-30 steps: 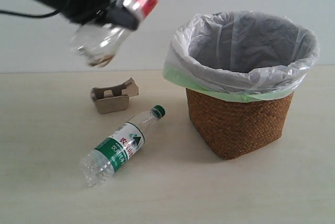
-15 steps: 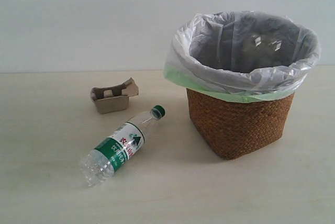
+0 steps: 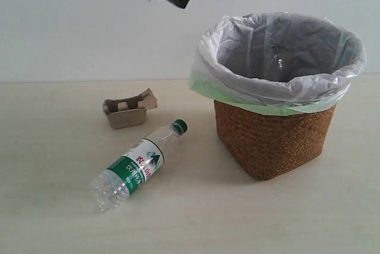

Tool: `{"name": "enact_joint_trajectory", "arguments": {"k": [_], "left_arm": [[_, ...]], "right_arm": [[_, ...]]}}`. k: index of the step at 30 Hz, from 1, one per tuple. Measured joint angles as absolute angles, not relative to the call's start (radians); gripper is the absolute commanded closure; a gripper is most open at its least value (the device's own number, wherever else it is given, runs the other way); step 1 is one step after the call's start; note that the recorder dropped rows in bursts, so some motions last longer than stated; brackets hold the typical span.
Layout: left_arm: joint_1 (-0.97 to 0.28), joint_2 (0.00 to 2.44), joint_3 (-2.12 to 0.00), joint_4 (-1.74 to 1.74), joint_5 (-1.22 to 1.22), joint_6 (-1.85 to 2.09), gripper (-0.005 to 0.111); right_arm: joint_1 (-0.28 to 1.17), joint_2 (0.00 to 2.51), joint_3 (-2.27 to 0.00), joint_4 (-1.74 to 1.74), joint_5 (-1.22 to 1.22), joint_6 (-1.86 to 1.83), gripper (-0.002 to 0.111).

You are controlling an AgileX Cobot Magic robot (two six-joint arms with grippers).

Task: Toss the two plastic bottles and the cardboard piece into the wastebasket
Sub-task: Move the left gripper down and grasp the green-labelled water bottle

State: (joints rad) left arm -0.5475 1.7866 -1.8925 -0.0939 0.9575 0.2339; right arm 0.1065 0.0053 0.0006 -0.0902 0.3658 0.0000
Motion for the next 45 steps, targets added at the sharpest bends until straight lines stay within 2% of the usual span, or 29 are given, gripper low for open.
{"name": "enact_joint_trajectory", "arguments": {"k": [7, 21, 40, 45], "left_arm": [[-0.535, 1.788, -1.809, -0.054, 1.093, 0.211, 0.026], [-0.528, 1.818, -1.447, 0.019, 0.890, 0.213, 0.026], [-0.500, 2.092, -1.426, 0.020, 0.759, 0.215, 0.026], [-0.486, 2.113, -1.426, 0.000, 0.759, 0.253, 0.033]], "right_arm": [[0.107, 0.005, 0.001, -0.090, 0.366, 0.000, 0.108], [0.107, 0.005, 0.001, -0.090, 0.366, 0.000, 0.108], [0.107, 0.005, 0.001, -0.090, 0.366, 0.000, 0.108], [0.107, 0.005, 0.001, -0.090, 0.366, 0.000, 0.108]]}}
